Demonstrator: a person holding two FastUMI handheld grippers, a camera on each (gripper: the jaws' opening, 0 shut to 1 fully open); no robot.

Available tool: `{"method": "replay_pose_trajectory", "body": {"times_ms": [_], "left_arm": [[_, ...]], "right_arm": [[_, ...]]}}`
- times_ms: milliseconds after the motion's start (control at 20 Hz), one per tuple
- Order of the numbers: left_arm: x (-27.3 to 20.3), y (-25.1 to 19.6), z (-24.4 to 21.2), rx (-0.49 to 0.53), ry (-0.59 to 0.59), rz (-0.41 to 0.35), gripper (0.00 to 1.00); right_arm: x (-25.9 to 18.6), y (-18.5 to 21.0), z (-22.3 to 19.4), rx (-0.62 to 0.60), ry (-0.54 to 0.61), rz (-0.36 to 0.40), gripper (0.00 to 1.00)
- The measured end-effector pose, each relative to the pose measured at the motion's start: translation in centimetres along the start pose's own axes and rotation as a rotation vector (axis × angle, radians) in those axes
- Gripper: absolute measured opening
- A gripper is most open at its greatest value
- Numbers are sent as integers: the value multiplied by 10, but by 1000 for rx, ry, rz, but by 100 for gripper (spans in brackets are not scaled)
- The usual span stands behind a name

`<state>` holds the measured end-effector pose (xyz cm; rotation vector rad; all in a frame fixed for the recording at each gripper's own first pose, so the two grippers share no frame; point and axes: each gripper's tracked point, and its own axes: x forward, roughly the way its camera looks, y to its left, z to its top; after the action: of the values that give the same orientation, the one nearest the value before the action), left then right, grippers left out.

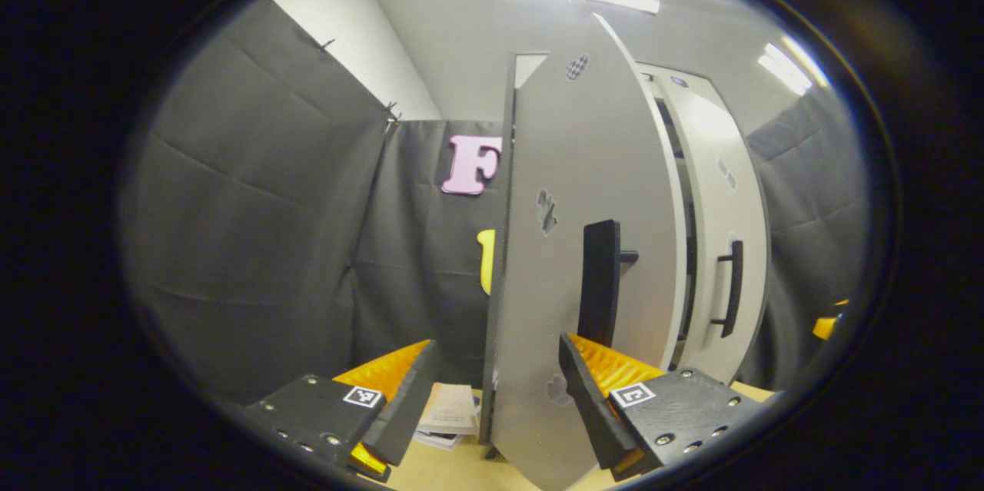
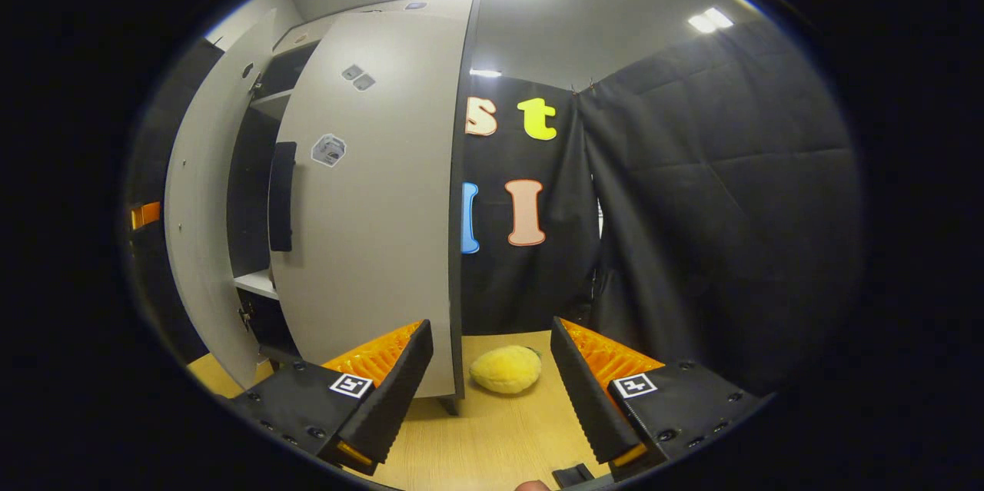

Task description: Grab one shoe with the right hand and put it into the shoe cabinet, grab the other shoe with the left hand and put it into the shoe cabinet; then close the right door with the right hand and the left door with the left hand.

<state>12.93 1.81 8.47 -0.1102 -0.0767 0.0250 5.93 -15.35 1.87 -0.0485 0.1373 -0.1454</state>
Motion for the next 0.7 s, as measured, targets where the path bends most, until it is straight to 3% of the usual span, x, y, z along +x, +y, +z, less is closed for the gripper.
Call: {"method": "replay_pose_trajectory", "body": {"times_ms": [50, 200, 300, 350, 450, 500, 550, 600, 700], "left_arm": [[5, -10, -1, 8, 1, -10, 91], [21, -43, -5, 38, -3, -38, 91], [31, -59, -6, 41, -4, -50, 91], [35, -66, -8, 39, 0, -51, 96], [39, -74, -9, 38, 4, -55, 91], [39, -74, -10, 40, 2, -55, 96], [38, -75, -10, 39, 2, -56, 91], [38, -76, -10, 38, 1, -56, 96], [39, -78, -12, 37, 7, -60, 96]], "right_arm": [[-2, -3, -1, 2, 4, -4, 98], [-9, -14, -3, 4, 11, -17, 96], [-13, -20, -7, 7, 20, -23, 98], [-15, -21, -9, 12, 25, -21, 98], [-18, -22, -12, 17, 33, -18, 98], [-19, -21, -12, 17, 34, -15, 98], [-19, -20, -12, 15, 34, -12, 96], [-19, -18, -12, 14, 34, -6, 97], [-18, -14, -10, 13, 33, 7, 98]]}}
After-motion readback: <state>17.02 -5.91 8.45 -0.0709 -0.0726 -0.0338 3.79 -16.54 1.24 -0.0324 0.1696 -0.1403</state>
